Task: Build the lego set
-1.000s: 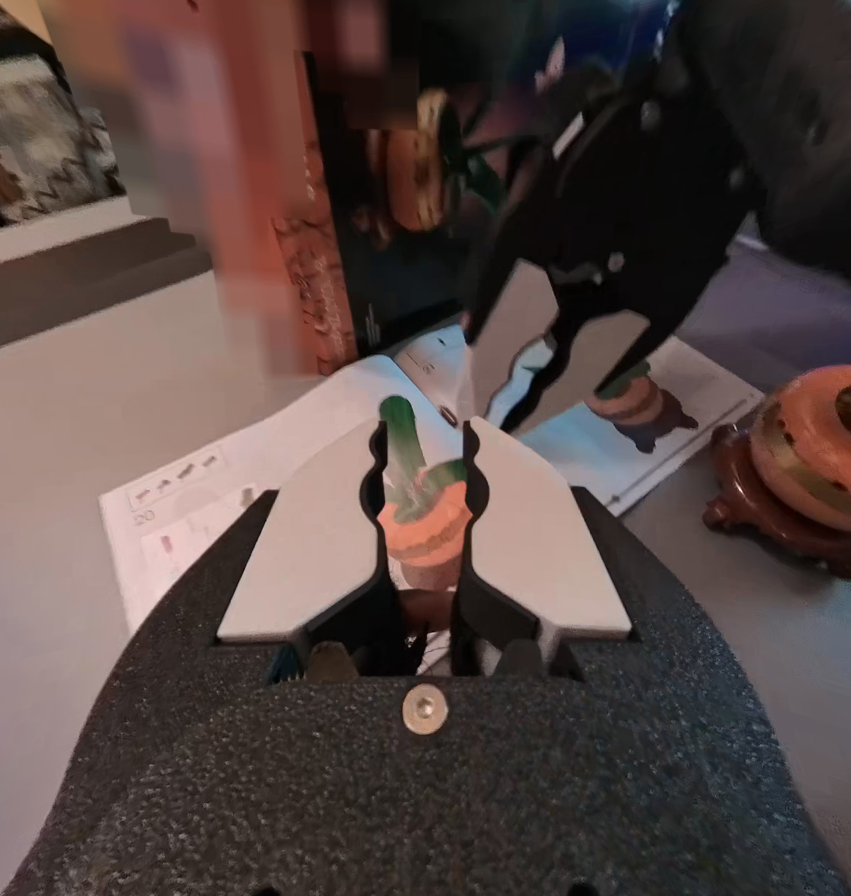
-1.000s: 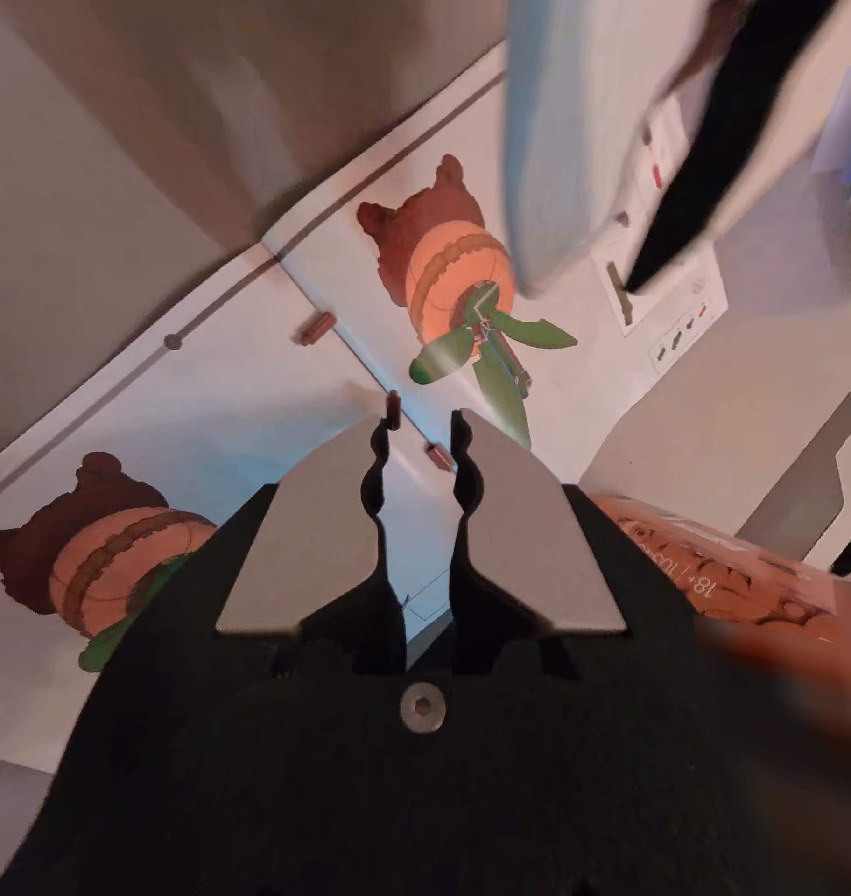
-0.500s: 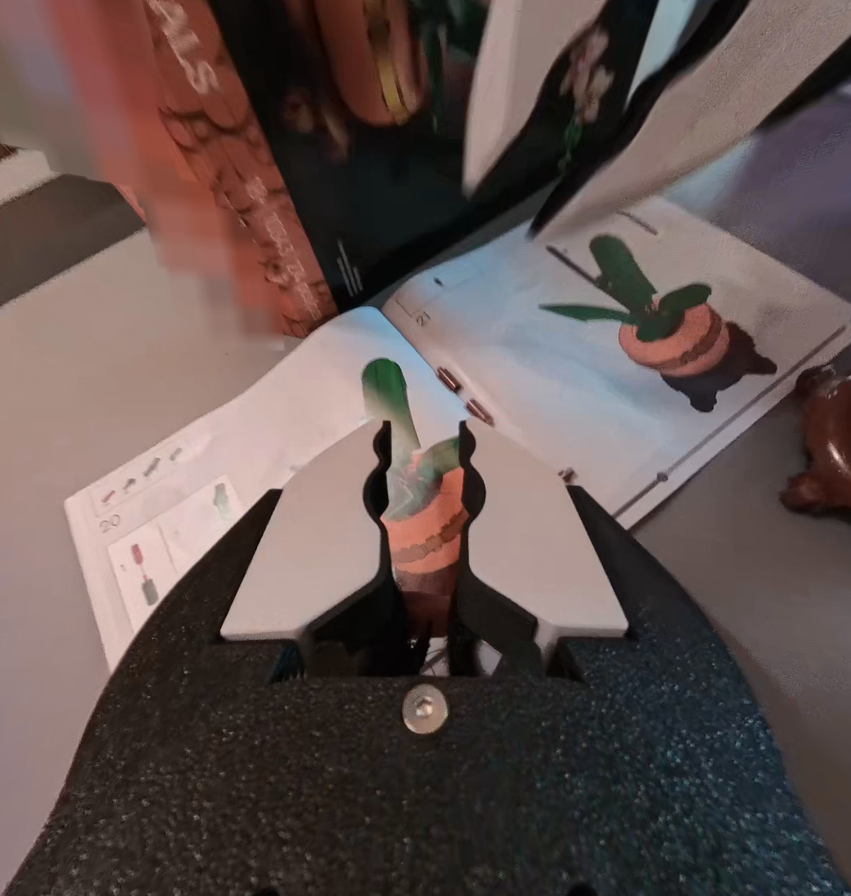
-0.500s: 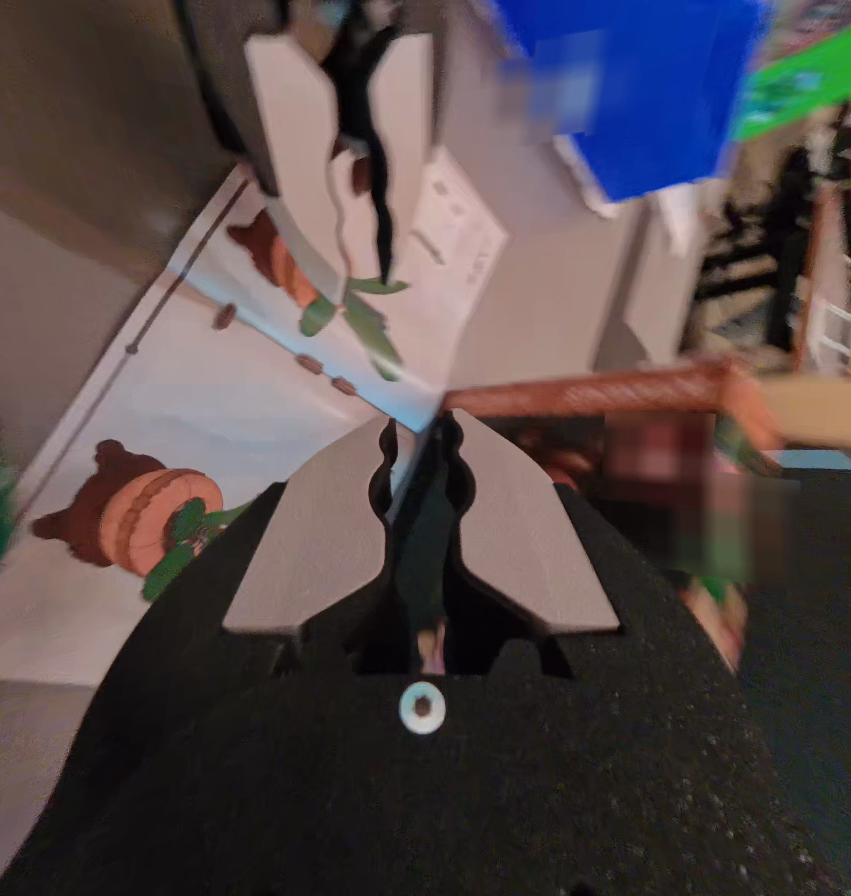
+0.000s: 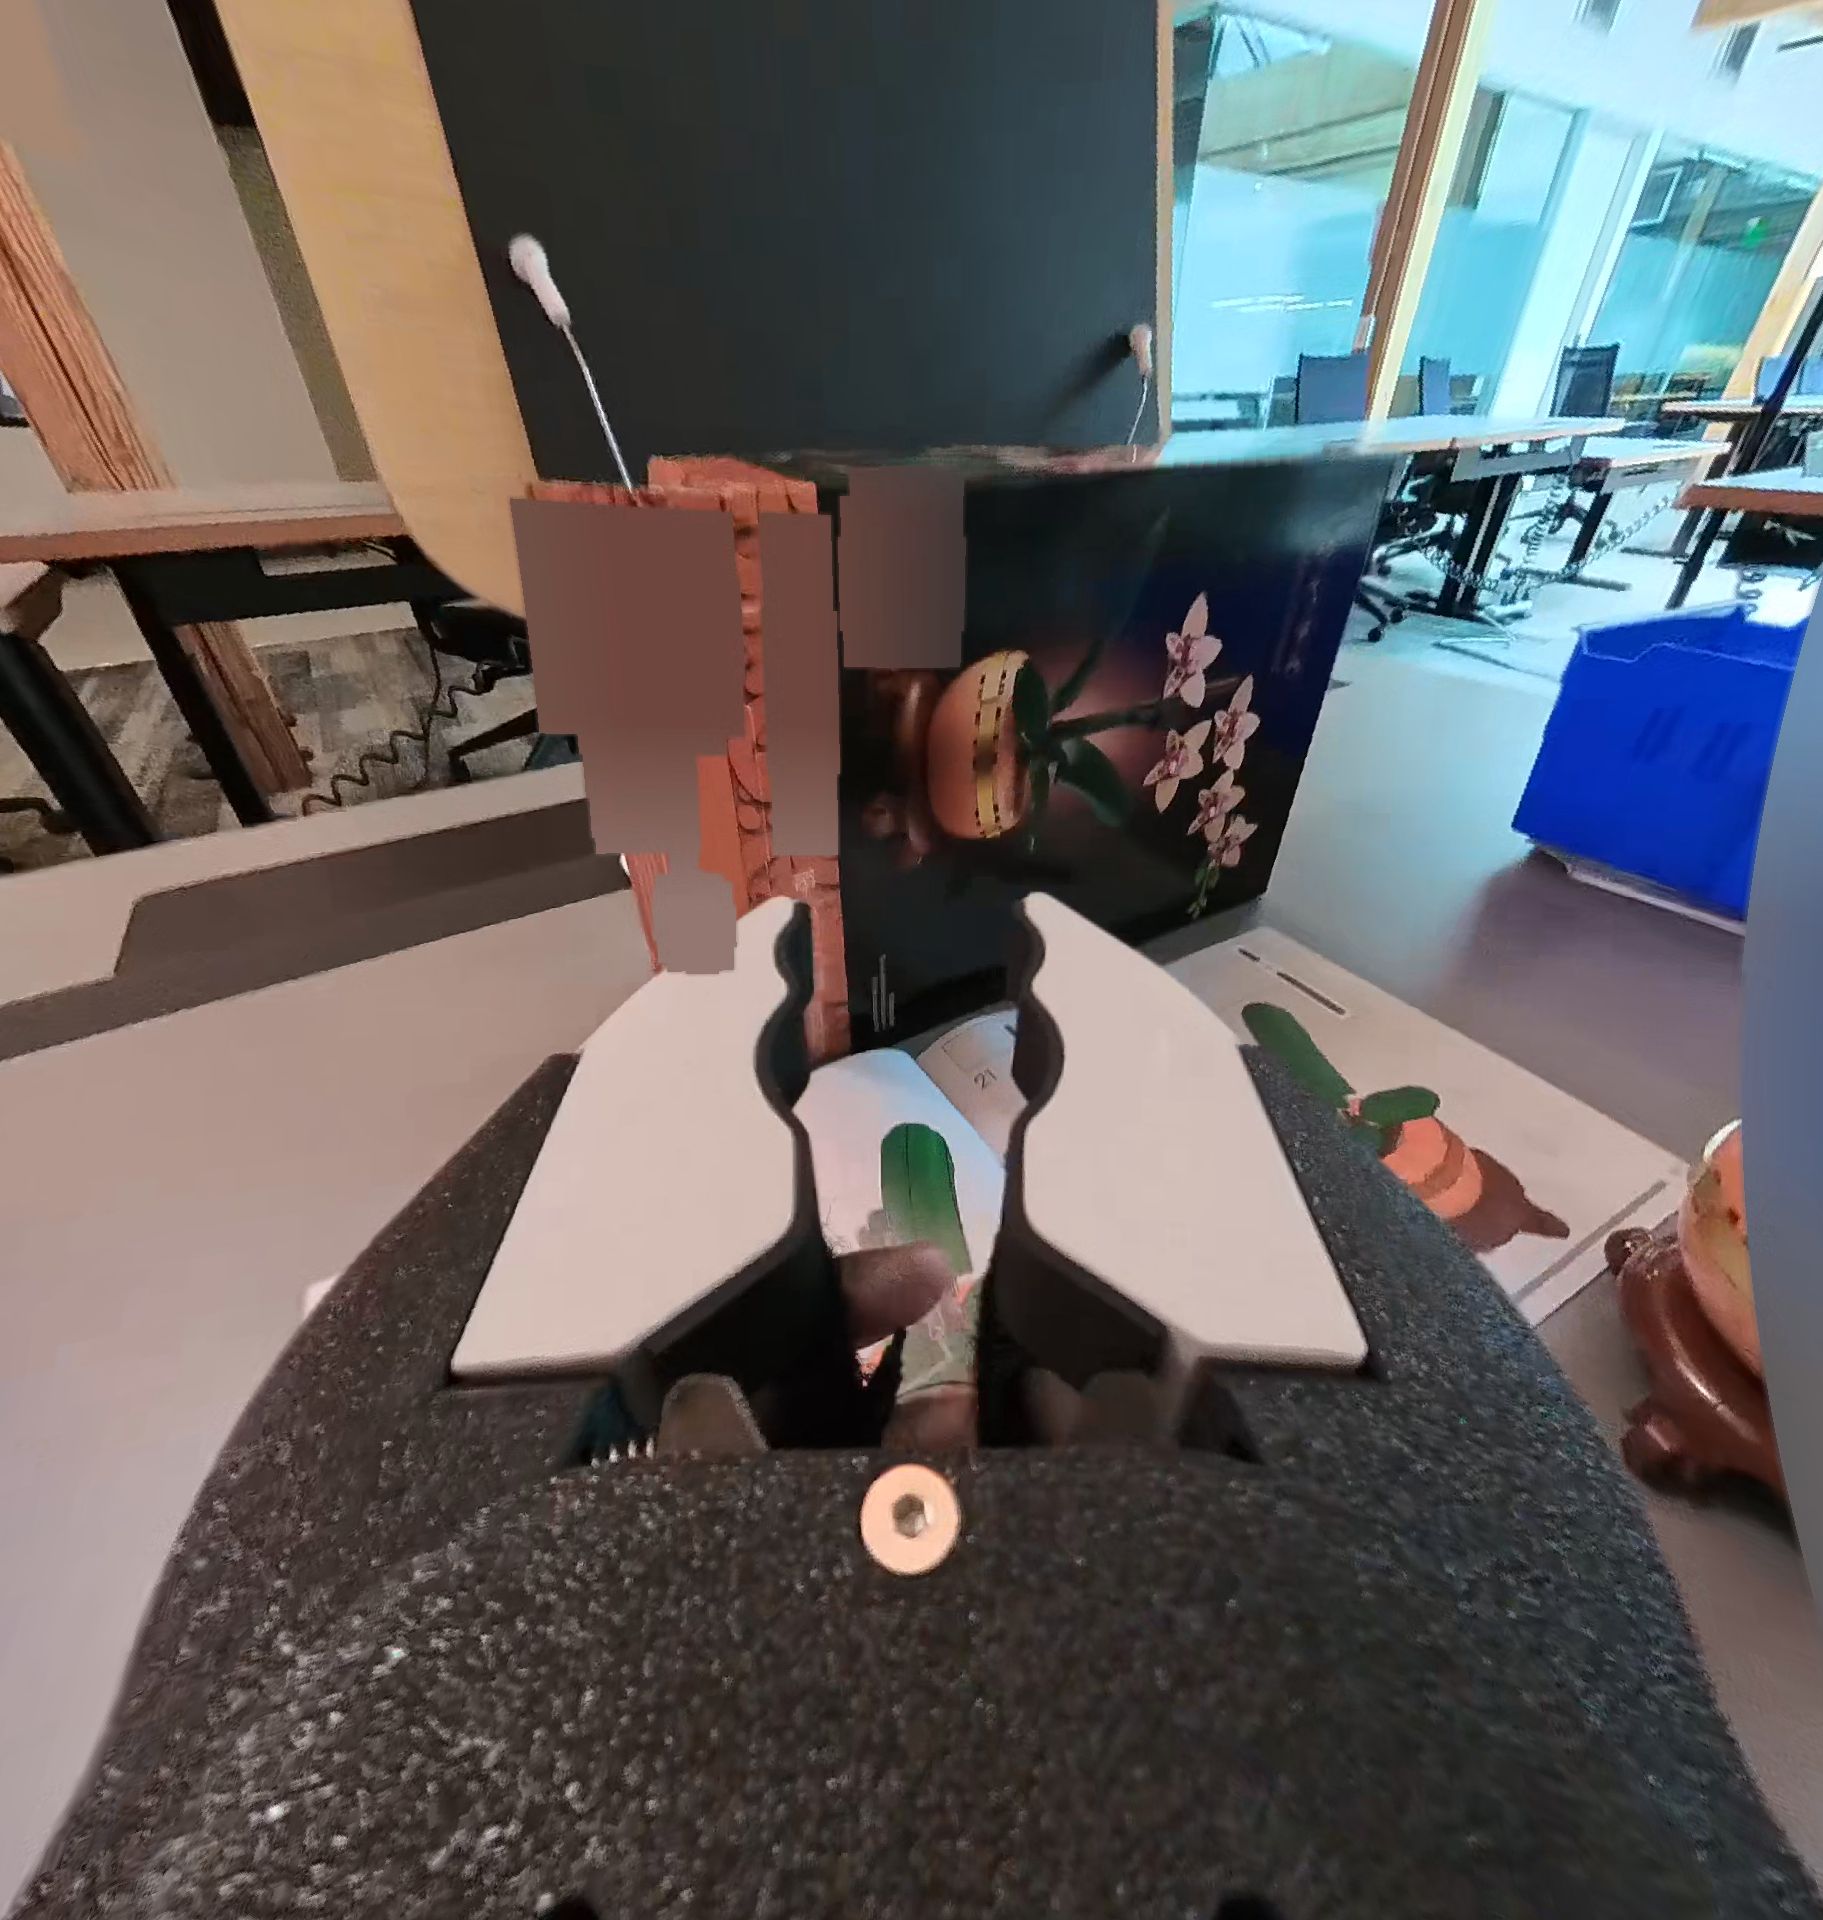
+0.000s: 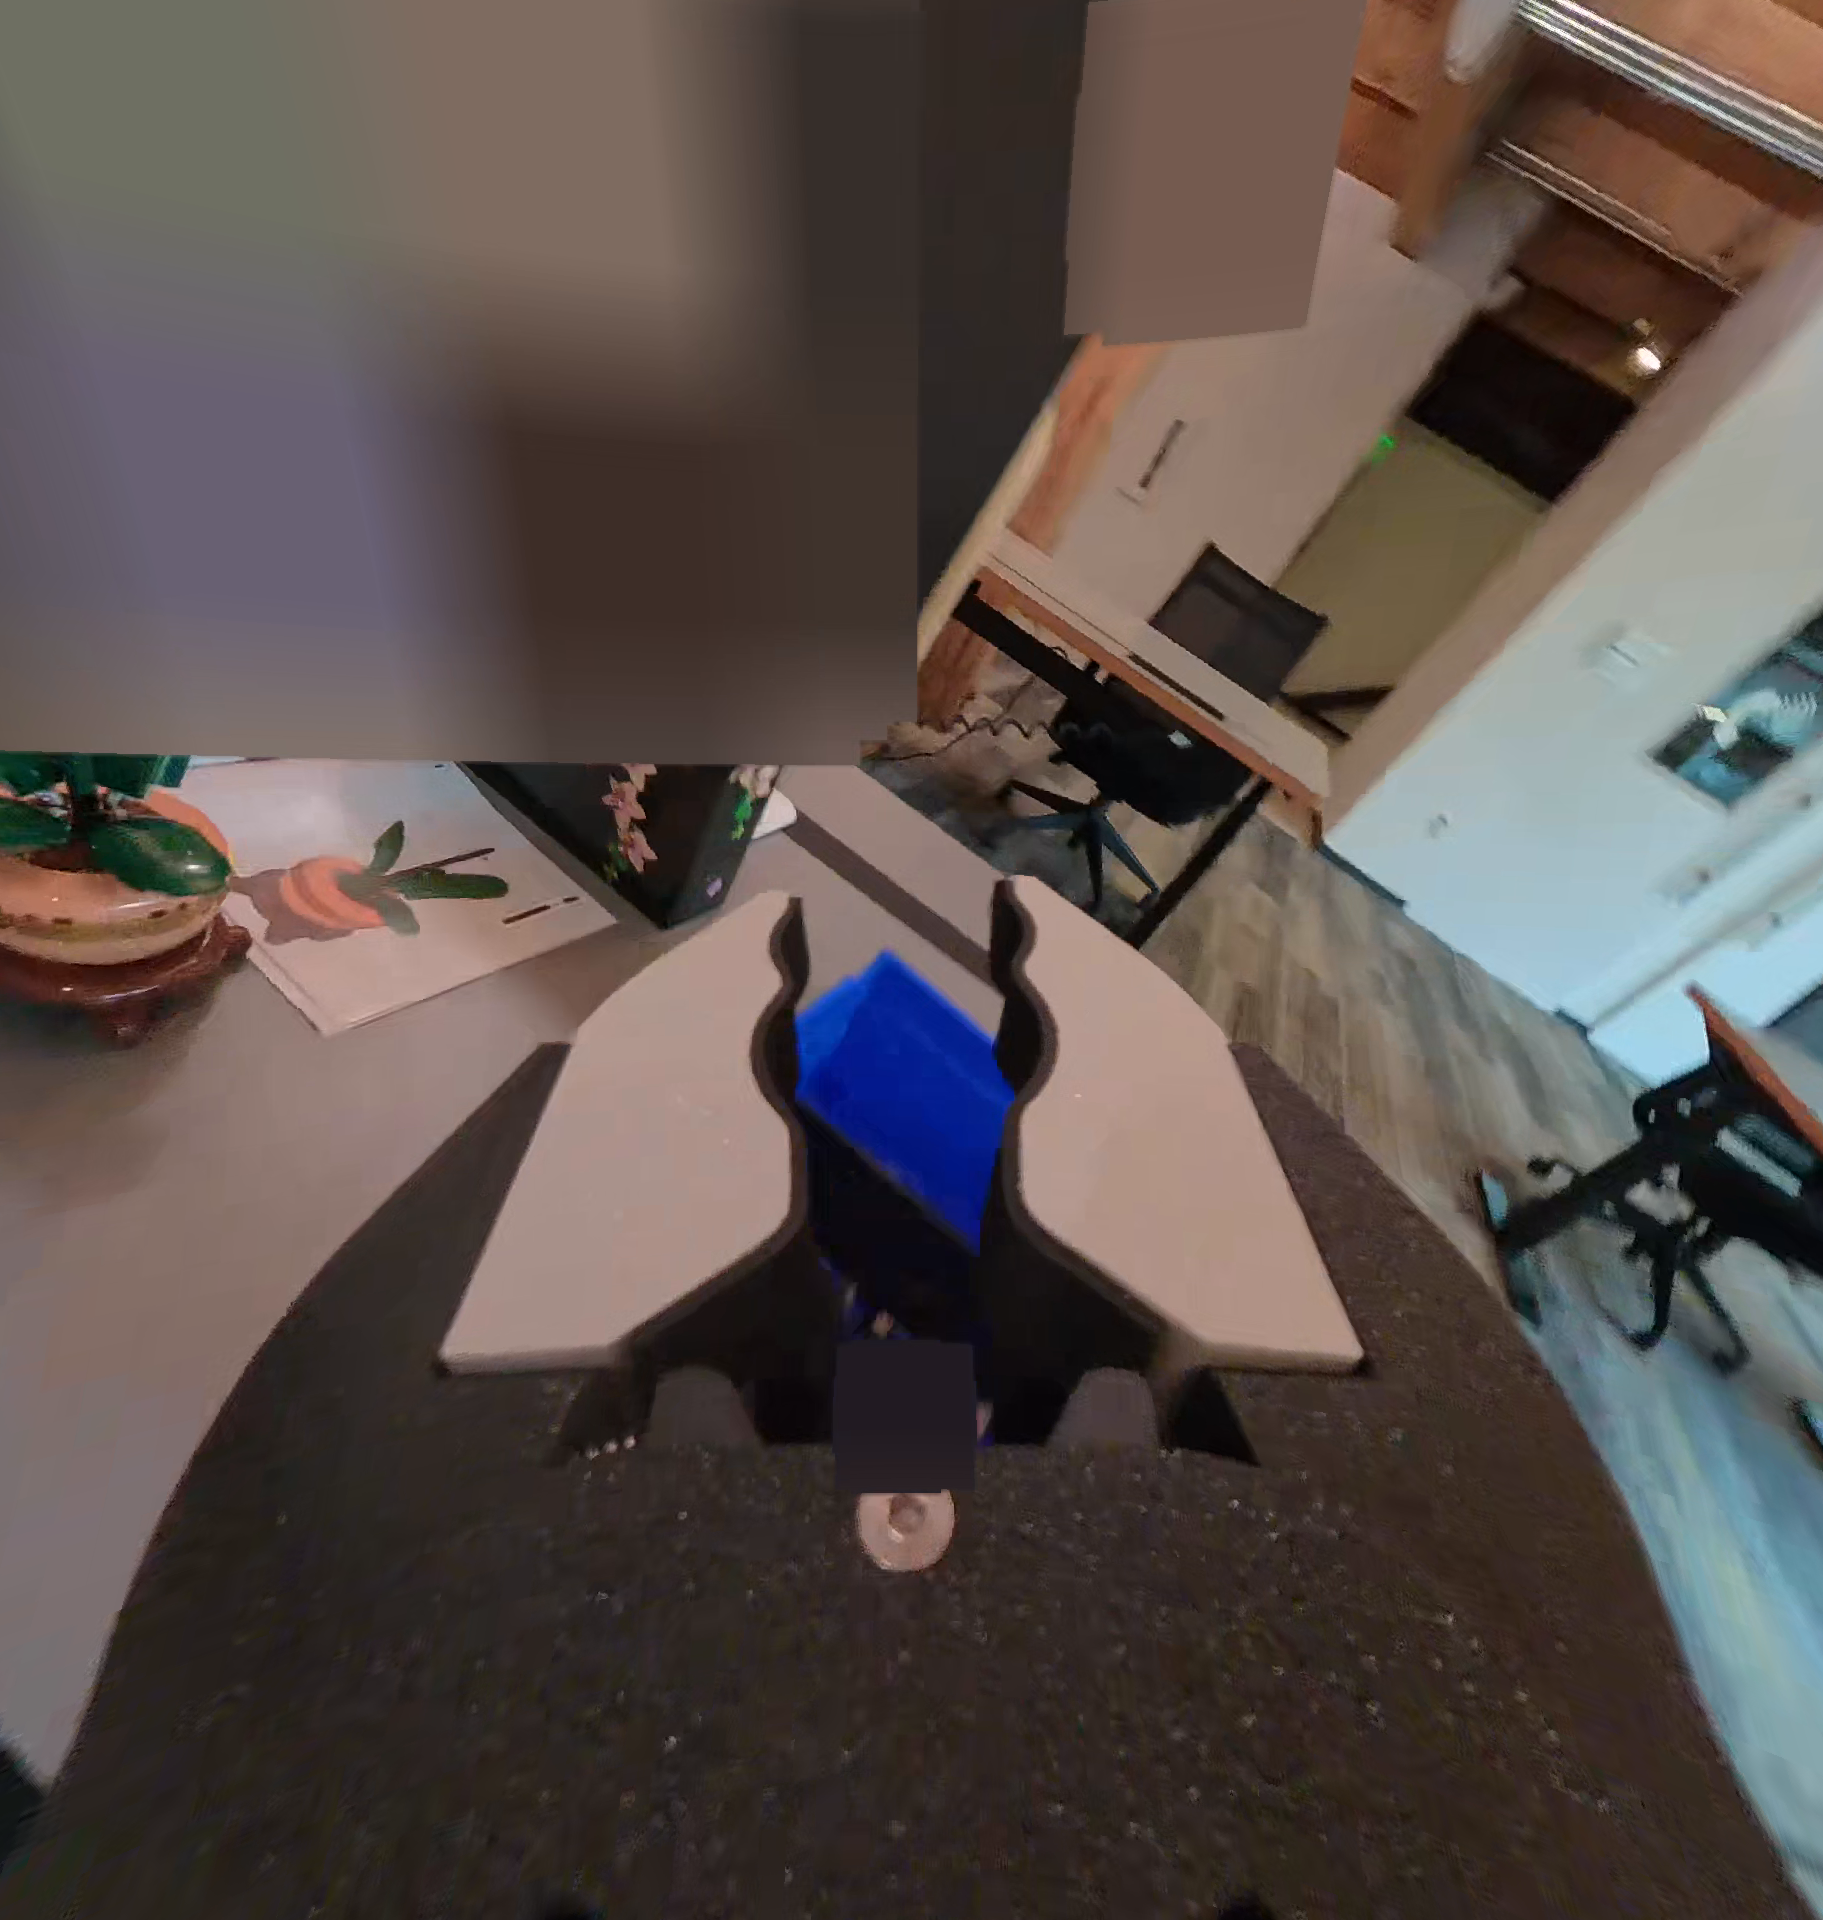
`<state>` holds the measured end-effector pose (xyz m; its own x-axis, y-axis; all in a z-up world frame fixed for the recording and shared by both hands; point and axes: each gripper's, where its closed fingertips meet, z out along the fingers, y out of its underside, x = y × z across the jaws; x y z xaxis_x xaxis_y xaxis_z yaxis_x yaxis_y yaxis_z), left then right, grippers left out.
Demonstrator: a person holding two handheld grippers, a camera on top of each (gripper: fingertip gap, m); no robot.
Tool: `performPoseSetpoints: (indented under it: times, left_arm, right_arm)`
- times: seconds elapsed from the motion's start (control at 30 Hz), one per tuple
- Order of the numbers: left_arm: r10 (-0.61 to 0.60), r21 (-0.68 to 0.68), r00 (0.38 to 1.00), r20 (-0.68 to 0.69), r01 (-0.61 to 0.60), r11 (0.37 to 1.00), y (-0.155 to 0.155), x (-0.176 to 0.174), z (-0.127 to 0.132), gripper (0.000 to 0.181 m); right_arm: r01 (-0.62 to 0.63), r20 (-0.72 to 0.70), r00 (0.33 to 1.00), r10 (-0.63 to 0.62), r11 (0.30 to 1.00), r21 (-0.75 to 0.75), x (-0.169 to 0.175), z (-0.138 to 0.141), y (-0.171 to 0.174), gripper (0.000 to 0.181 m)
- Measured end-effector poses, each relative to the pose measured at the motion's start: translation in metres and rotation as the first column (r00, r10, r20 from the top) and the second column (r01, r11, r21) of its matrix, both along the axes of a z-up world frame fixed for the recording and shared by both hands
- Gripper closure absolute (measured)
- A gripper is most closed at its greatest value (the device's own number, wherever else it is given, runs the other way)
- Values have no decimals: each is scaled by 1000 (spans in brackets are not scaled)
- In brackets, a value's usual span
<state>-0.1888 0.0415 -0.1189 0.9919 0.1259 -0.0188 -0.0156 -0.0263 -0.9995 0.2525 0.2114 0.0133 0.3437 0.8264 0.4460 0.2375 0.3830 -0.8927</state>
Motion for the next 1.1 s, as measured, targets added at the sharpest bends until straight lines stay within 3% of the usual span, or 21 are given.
performPoseSetpoints:
  times: [0.07, 0.17, 0.23, 0.3, 0.37, 0.53, 0.77, 0.87, 1.1]
  left_arm:
    - [16, 7, 1000, -22, -15, 1000, 1, 0, 10, 142]
    - [31, 13, 999, -28, -31, 999, 7, 0, 23, 135]
    - [39, 34, 999, -18, -38, 999, 12, 1, 32, 132]
    - [49, 51, 999, -6, -48, 998, 17, 1, 39, 127]
    - [50, 49, 999, -5, -50, 998, 23, 2, 43, 125]
    - [79, 32, 995, -65, -77, 997, 36, 6, 54, 120]
    - [166, -8, 981, -100, -167, 986, 43, -2, 49, 127]
    - [165, -14, 982, -87, -167, 986, 47, -5, 48, 127]
    - [171, -47, 977, -125, -177, 983, 56, -9, 43, 127]
  right_arm:
    - [32, -73, 997, -37, 997, -77, 34, -21, -2, 124]
    - [88, -116, 987, -108, 982, -165, 72, -55, -2, 125]
    - [143, -127, 978, -167, 973, -182, 90, -73, 0, 144]
    - [211, -126, 964, -236, 960, -183, 105, -86, 6, 178]
    - [260, -146, 947, -288, 948, -184, 113, -93, 12, 181]
    - [258, -216, 933, -287, 954, -151, 112, -92, 23, 176]
    - [182, 10, 983, -183, 974, -133, 85, -128, 27, 163]
    - [205, 58, 979, -198, 961, -186, 90, -139, 29, 153]
    - [272, 98, 962, -254, 913, -305, 105, -153, 31, 163]
